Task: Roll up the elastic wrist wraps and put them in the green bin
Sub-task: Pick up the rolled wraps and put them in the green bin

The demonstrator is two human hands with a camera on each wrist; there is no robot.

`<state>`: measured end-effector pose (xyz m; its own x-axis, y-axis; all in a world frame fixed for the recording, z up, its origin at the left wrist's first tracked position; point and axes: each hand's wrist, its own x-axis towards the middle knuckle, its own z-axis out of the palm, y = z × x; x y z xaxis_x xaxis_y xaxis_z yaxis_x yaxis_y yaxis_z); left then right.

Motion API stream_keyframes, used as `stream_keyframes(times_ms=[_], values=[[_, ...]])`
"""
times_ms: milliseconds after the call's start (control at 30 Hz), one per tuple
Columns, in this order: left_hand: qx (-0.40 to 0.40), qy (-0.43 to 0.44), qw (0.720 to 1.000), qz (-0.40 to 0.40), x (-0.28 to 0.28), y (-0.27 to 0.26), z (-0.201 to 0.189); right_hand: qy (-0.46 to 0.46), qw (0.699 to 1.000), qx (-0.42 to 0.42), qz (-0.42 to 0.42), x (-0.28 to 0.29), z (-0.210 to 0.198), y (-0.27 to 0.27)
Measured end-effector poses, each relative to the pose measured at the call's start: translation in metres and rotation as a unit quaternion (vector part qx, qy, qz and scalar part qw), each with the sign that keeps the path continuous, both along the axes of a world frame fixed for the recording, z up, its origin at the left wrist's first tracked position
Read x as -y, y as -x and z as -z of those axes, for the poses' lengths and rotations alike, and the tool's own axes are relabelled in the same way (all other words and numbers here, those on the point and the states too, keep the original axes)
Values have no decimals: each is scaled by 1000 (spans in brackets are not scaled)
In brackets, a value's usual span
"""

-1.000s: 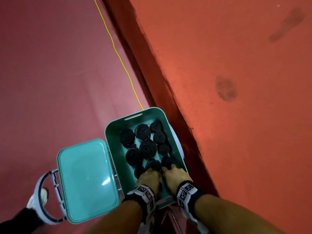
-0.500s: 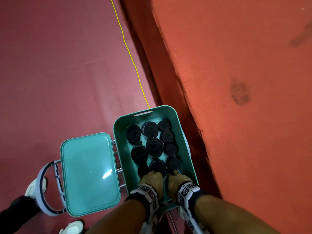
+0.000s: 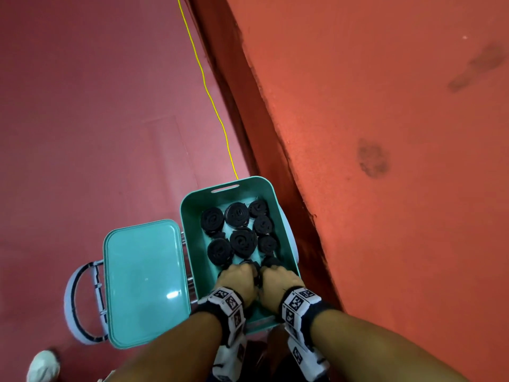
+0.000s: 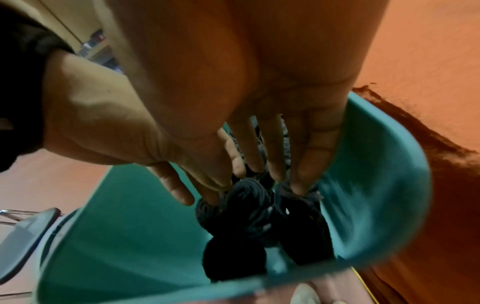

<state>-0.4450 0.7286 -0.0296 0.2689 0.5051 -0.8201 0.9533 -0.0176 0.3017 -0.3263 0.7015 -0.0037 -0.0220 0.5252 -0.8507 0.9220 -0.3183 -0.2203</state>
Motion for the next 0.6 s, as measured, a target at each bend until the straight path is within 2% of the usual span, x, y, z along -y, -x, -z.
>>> stream_keyframes(times_ms=[167,267,367,467,600], values=[[-17,-69,990,-124,-16,22,-44,-85,996,-40,-11,-28,-32,17],[-45,-130,973,-187,-27,50,-68,-143,988,-57,-33,-42,-55,44],[-62,-152,952,-260,-30,90,-84,-179,979,-75,-62,-49,-75,79],[-69,-154,940,-297,-33,125,-82,-191,974,-95,-78,-53,-80,108],[-57,-147,926,-344,-43,179,-50,-186,975,-94,-79,-63,-69,154]])
